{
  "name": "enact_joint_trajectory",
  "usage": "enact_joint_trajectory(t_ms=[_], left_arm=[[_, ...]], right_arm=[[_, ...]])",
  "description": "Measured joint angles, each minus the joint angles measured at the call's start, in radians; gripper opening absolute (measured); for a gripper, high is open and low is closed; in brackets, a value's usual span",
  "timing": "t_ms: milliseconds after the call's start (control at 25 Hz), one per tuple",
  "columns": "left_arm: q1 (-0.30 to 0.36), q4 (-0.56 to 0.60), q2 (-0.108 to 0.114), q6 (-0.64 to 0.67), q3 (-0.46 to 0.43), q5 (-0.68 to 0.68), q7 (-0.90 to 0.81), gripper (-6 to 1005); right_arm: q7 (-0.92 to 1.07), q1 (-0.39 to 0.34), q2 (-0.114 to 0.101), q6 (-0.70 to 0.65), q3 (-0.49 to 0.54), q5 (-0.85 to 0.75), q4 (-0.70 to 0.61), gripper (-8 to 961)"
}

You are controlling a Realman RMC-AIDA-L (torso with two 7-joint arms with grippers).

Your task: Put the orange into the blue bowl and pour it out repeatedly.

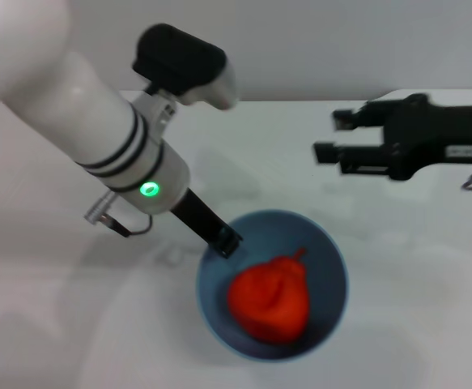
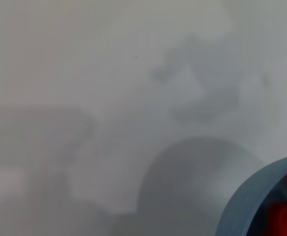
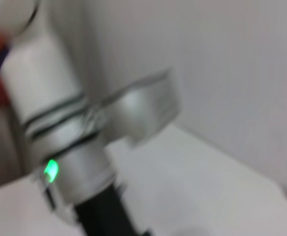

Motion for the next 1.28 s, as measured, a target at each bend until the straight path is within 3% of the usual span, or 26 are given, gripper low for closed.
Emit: enact_joint_trajectory(t_ms=[280, 560, 800, 920, 1040, 1160, 1280], left_arm=[[-0.024, -0.056, -0.005, -0.106, 0.141, -0.051, -0.008, 0], [-0.029, -0.072, -0.006, -0.144, 0.187, -0.065, -0.014, -1], [-0.032, -0.073, -0.007, -0.165, 0.204, -0.066, -0.046, 55], [-0.032, -0.058, -0.004, -0.166, 0.182, -0.066, -0.046, 121], [-0.017, -0.014, 0.002, -0.166, 0.104, -0.066, -0.038, 187], [0.038, 0.068, 0.007, -0.182, -0.028, -0.068, -0.017, 253], [0.085, 0.107, 0.008, -0.214, -0.096, -0.107, 0.013, 376]], right_arm=[[-0.008, -0.036, -0.002, 0.003, 0.093, 0.018, 0.059, 585], [-0.027, -0.037, -0.004, 0.006, 0.115, 0.029, 0.097, 585], [-0.034, -0.035, -0.003, 0.006, 0.115, 0.03, 0.099, 585], [-0.034, -0.035, -0.003, 0.006, 0.115, 0.03, 0.107, 585], [-0.034, -0.034, -0.003, 0.006, 0.115, 0.03, 0.13, 585], [-0.035, -0.031, -0.005, 0.008, 0.117, 0.03, 0.161, 585], [-0.035, -0.028, -0.006, 0.021, 0.118, 0.03, 0.191, 585]])
